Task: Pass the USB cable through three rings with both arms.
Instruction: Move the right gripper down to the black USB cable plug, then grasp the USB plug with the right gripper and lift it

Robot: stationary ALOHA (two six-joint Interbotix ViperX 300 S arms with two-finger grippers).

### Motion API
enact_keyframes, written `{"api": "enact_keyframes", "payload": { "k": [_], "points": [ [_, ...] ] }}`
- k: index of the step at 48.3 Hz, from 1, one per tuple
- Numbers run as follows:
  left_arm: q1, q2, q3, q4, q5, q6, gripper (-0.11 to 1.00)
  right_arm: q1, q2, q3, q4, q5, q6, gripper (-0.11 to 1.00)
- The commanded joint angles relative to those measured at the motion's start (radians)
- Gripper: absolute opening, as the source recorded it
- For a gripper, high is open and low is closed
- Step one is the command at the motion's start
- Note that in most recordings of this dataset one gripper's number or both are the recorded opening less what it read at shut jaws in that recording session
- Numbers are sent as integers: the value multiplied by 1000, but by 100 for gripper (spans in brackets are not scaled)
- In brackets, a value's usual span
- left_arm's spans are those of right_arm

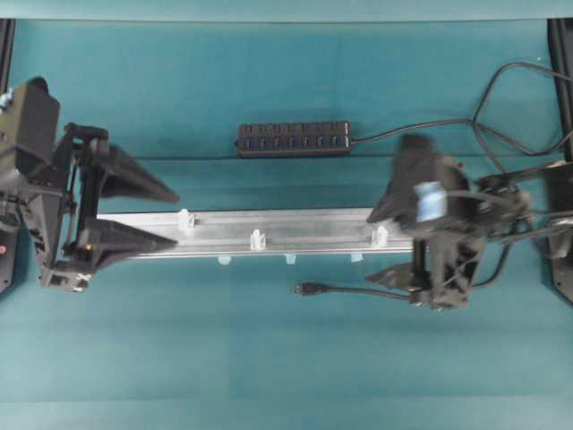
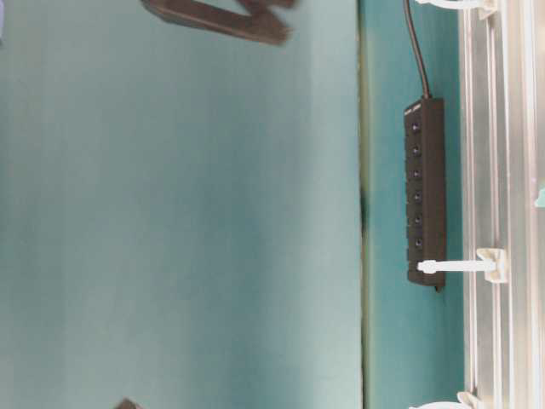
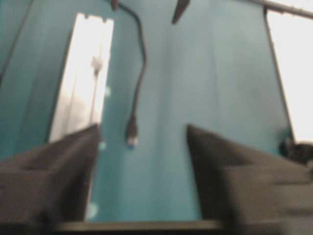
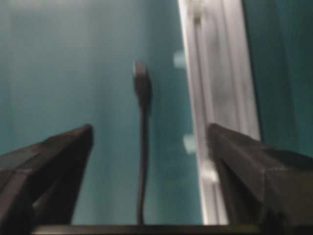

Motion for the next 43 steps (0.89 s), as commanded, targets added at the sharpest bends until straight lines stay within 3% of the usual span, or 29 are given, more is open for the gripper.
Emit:
{"api": "enact_keyframes", "payload": {
  "k": [1, 8, 11, 15, 24, 33, 43],
  "points": [
    [-6, -21, -6, 3, 14, 34, 47, 12, 44, -71, -3, 81, 6, 43],
    [-8, -72, 14, 3, 25, 103, 9, 17, 140, -126, -3, 172, 3, 9],
    [-8, -94, 21, 3, 28, 126, 1, 17, 173, -138, -3, 190, 5, 0],
    [-8, -112, 37, 3, 34, 143, 0, 17, 221, -153, -9, 179, 5, -7],
    [-6, -126, 58, 3, 58, 149, 0, 26, 293, -183, -2, 144, 11, -11],
    [14, -115, 64, 3, 81, 141, 0, 32, 339, -215, 12, 181, 11, -11],
    [26, -118, 67, 3, 81, 150, 0, 31, 377, -227, 14, 186, 15, -4]
  ]
}}
